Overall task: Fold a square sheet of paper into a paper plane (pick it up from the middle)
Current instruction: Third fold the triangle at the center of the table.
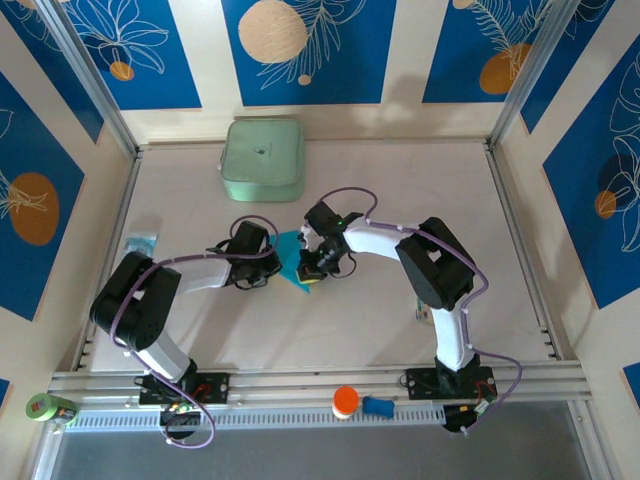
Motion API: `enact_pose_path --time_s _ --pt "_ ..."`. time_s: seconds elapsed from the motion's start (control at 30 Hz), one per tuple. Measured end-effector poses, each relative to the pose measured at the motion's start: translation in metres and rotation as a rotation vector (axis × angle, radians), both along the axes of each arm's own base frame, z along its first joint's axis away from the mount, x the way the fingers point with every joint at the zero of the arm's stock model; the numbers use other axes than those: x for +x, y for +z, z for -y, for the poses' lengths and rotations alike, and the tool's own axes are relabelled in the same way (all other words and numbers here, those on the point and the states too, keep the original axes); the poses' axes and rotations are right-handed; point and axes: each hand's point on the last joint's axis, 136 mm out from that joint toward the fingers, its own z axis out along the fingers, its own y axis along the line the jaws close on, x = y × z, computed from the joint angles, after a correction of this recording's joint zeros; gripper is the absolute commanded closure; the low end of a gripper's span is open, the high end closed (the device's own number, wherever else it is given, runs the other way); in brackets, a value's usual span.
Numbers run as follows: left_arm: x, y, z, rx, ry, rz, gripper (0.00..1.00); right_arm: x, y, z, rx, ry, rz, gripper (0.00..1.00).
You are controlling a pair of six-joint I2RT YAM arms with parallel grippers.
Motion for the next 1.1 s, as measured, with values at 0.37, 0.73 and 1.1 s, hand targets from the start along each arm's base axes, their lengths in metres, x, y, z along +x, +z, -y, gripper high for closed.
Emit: enact_pose_path --time_s 0.37,0.73,1.1 --pt "0.002 0.0 0.0 -0.008 -0.006 0.009 0.92 0.019 0.012 -0.025 0.03 0.018 0.059 0.99" --pt "0.003 0.006 0.003 -0.03 -0.036 0.03 0.86 0.015 -0.013 -0.021 -0.034 0.031 0.018 1.0" --pt "0.006 0.011 0.012 -0.058 -0.09 0.058 0.85 0.015 -0.014 -0.021 -0.045 0.034 0.021 1.0"
